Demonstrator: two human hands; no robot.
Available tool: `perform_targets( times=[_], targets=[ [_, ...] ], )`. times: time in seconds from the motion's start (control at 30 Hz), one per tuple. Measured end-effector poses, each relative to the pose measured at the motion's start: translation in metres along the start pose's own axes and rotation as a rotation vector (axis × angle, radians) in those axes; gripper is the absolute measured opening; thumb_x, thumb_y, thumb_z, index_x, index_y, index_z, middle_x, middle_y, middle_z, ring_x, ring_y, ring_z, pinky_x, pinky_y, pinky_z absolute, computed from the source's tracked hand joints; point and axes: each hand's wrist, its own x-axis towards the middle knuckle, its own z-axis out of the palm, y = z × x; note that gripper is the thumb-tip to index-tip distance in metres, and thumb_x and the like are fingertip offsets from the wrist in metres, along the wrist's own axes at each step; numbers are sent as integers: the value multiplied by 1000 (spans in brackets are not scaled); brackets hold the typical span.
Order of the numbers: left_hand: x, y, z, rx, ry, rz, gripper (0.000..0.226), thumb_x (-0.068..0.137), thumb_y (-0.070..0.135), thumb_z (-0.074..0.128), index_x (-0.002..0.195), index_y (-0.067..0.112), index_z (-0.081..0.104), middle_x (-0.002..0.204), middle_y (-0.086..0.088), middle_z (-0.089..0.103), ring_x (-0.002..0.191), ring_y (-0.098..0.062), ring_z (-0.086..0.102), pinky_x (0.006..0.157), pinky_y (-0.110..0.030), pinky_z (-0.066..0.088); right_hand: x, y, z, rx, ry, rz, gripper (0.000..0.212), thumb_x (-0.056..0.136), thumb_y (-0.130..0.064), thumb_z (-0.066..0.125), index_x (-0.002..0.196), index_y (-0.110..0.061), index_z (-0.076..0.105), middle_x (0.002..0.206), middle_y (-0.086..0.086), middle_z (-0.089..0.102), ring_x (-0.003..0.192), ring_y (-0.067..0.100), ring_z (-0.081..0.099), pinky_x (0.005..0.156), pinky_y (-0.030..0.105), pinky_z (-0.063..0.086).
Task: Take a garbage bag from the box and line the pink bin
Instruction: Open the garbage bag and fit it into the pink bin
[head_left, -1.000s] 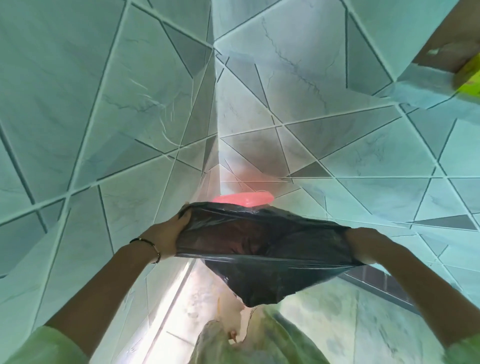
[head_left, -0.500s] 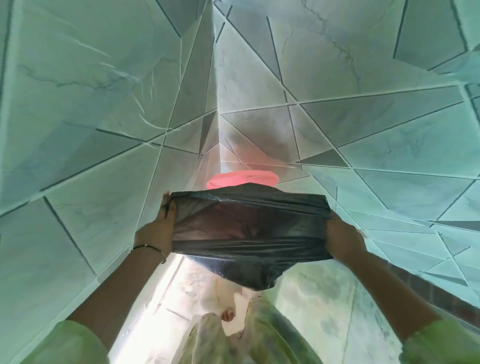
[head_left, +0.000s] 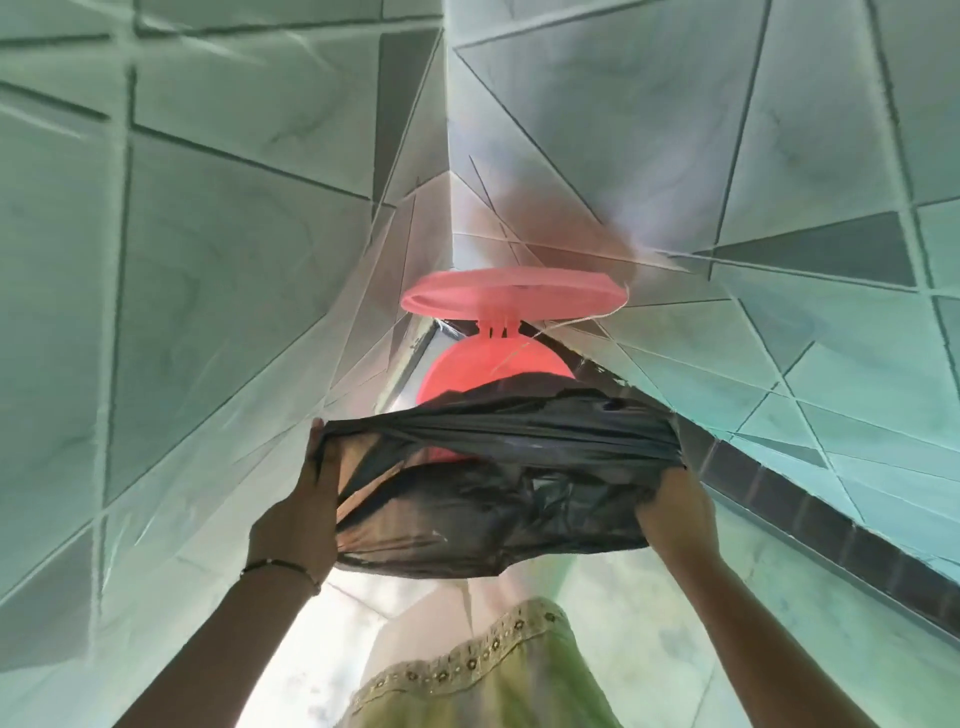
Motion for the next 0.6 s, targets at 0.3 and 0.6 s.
perform_targets(
  times=[0.3, 0.6],
  targets=[
    [41, 6, 56, -232, -35, -253, 109, 76, 0, 54, 141, 31, -27, 139, -13, 46, 60, -33, 52, 61, -38, 45, -16, -52, 64, -180, -449, -854, 76, 79, -9, 46, 146, -34, 22, 123, 8, 64, 79, 36, 67, 69, 42, 55],
    [75, 28, 46, -200, 16, -108, 90, 78, -1, 48, 149, 22, -2, 160, 3, -10, 66, -41, 56, 62, -41, 45, 97, -6, 31, -125, -4, -78, 42, 77, 6, 48, 117, -1, 55, 153, 6, 32, 86, 41, 63, 74, 39, 46]
  ],
)
